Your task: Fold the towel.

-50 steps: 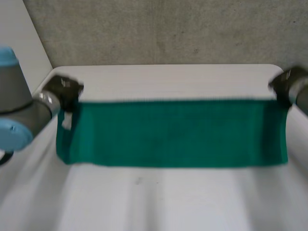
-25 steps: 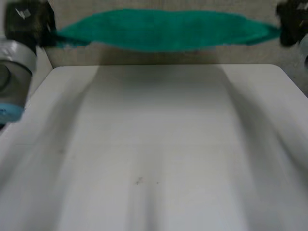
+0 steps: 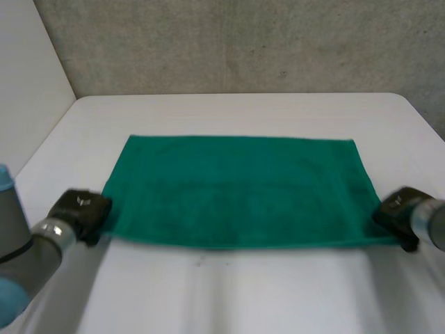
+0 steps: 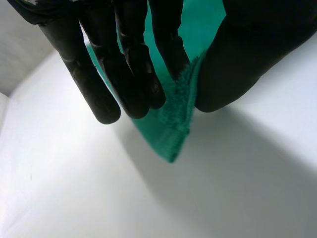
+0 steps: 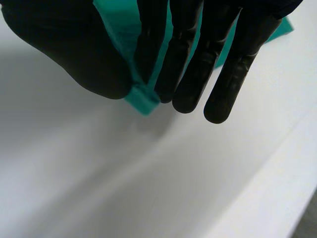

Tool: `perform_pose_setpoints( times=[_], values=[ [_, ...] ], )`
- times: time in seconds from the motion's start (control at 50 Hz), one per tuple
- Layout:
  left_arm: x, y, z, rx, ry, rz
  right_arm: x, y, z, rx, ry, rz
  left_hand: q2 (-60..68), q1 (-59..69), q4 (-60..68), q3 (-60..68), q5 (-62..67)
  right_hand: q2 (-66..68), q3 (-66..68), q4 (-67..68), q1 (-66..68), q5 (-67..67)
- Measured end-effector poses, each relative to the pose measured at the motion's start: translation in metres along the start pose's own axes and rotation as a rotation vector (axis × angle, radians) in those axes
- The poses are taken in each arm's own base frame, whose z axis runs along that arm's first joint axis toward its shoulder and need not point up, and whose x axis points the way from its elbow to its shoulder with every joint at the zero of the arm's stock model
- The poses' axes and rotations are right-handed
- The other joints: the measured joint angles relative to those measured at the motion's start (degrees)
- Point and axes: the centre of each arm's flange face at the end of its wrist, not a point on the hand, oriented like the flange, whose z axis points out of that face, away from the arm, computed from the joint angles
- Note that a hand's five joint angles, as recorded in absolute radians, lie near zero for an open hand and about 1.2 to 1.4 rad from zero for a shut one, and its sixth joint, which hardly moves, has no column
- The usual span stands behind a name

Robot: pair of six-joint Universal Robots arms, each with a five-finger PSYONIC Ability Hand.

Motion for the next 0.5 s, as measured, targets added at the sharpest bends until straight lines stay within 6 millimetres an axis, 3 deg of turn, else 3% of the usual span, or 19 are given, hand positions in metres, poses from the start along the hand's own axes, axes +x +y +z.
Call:
perform_pose_setpoints(
  times=[0.04,0.06,0.08,0.18,0.28,0.36,0.5],
  values=[
    [0.001,0.003,-0.006,-0.021,0.009,0.028,-0.001,0.008,-0.009,-0.025,-0.004,-0.053,0.00,0.00,0.00,0.00,0.00,0.00,0.00,0.00,0.00,0.00],
    [0.002,0.008,-0.023,-0.063,0.030,0.104,0.000,0.019,-0.019,-0.050,0.009,-0.112,0.00,0.00,0.00,0.00,0.01,0.00,0.00,0.00,0.00,0.00],
    [0.003,0.009,-0.027,-0.071,0.034,0.124,0.002,0.021,-0.021,-0.055,0.020,-0.126,0.00,0.00,0.00,0.00,0.00,0.00,0.00,0.00,0.00,0.00],
    [-0.003,-0.002,-0.032,-0.028,0.009,0.183,0.018,0.023,-0.023,-0.041,0.108,-0.113,0.00,0.00,0.00,0.00,0.00,0.00,0.00,0.00,0.00,0.00],
    [-0.009,-0.024,-0.012,0.089,-0.044,0.160,0.030,0.012,-0.004,0.016,0.170,-0.039,0.00,0.00,0.01,0.00,0.00,0.00,0.00,0.00,0.00,0.00],
    [-0.008,-0.047,0.021,0.210,-0.078,0.108,0.033,-0.009,0.023,0.101,0.216,-0.003,0.00,0.00,0.00,0.00,0.00,0.00,0.00,0.00,0.00,0.09],
    [-0.005,-0.065,0.062,0.284,-0.109,0.063,0.041,-0.032,0.052,0.186,0.296,0.016,0.00,0.00,0.01,0.00,0.00,0.00,0.00,0.00,0.00,0.09]
  ],
)
